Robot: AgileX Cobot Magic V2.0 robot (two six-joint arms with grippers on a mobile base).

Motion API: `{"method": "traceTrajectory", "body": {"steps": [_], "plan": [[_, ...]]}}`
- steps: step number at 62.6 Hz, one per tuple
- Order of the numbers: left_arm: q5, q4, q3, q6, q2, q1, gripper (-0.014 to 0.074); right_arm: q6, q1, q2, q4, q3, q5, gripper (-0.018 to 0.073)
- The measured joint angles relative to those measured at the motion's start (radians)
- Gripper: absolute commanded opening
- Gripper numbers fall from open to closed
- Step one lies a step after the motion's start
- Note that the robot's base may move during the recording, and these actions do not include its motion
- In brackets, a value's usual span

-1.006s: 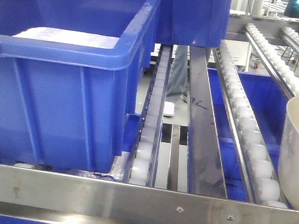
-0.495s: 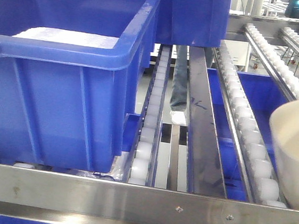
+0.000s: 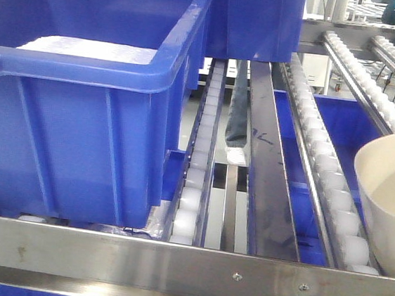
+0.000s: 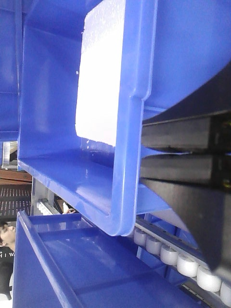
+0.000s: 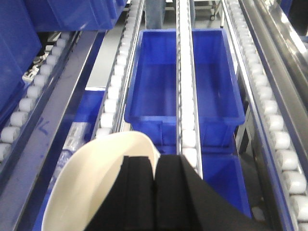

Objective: Move white bin to right shelf second layer

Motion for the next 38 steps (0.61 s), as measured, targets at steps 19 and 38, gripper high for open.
{"method": "traceTrajectory", "body": {"steps": [19, 38], "plan": [[0.000, 0.000, 0.000, 0.000, 0.000, 0.000, 0.0085, -0.101, 0.000, -0.110, 0.022, 0.156, -0.162, 0.0051], [0.000, 0.000, 0.000, 0.000, 0.000, 0.000, 0.0085, -0.101, 0.000, -0.339, 0.036, 0.372, -0.200, 0.0051]]}}
